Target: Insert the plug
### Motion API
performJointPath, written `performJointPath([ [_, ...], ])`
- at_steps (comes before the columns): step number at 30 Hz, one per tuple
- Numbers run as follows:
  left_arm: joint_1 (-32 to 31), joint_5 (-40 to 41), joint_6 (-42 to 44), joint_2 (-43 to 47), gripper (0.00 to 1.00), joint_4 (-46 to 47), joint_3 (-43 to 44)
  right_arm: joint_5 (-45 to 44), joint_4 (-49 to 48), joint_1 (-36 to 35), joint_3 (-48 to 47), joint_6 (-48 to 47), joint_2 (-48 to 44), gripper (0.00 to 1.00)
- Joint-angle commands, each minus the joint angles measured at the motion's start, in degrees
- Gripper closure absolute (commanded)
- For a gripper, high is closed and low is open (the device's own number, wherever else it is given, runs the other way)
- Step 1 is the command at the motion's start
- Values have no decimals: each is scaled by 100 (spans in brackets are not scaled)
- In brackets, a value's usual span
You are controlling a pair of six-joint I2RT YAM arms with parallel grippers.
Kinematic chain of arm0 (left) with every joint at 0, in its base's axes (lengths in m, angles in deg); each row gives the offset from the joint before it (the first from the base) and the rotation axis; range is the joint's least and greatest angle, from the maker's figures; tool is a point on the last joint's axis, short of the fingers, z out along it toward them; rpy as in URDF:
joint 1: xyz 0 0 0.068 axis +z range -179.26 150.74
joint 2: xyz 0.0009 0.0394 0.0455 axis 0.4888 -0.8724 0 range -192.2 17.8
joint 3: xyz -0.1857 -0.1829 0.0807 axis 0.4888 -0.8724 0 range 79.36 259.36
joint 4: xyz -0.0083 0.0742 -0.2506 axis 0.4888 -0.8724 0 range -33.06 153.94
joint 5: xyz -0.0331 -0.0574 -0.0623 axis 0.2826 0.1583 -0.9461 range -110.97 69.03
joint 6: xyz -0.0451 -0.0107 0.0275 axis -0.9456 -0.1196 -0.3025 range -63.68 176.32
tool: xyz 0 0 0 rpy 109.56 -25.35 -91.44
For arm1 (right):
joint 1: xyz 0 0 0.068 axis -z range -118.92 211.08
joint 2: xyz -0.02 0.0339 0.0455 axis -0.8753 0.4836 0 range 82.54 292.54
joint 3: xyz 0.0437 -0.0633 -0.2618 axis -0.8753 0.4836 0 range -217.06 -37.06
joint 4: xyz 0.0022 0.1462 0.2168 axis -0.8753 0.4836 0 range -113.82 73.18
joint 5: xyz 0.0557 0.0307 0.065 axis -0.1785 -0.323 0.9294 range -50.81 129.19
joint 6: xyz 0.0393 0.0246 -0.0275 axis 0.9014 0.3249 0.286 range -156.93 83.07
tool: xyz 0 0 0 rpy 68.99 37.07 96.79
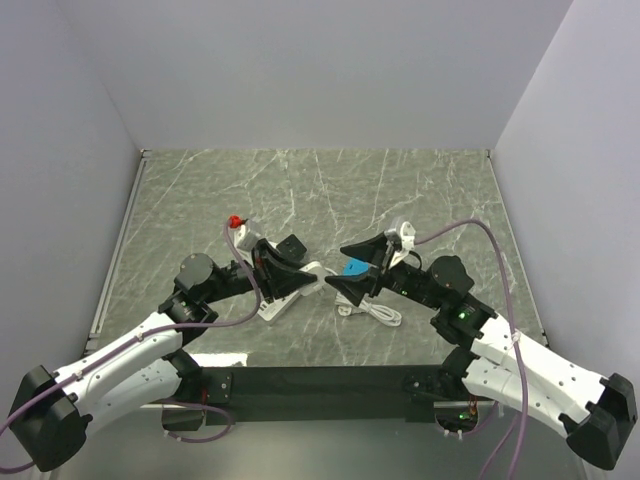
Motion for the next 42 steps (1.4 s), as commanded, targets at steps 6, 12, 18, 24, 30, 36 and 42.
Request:
performJointPath([
  [6,17,-772,91,75,100,122,345,1089,85,65,-254,-191,511,29],
  [12,8,-878,117,-22,99,166,354,1714,-293,74,-246,-41,722,41],
  [18,0,-992,135,-198,99,280,362,2067,-582,74,-290,134,933,64],
  [24,-18,-984,257,-382,99,228,371,2112,-1057,65,-193,345,977,100],
  [30,-44,-633,433,-295,65,121,328,1252,-1260,82,0,556,846,100],
  [36,-36,-272,486,83,38,174,134,1205,-1953,241,422,934,407,100],
  [42,-36,-236,363,145,32,473,2,1249,-2138,232,536,1066,186,100],
])
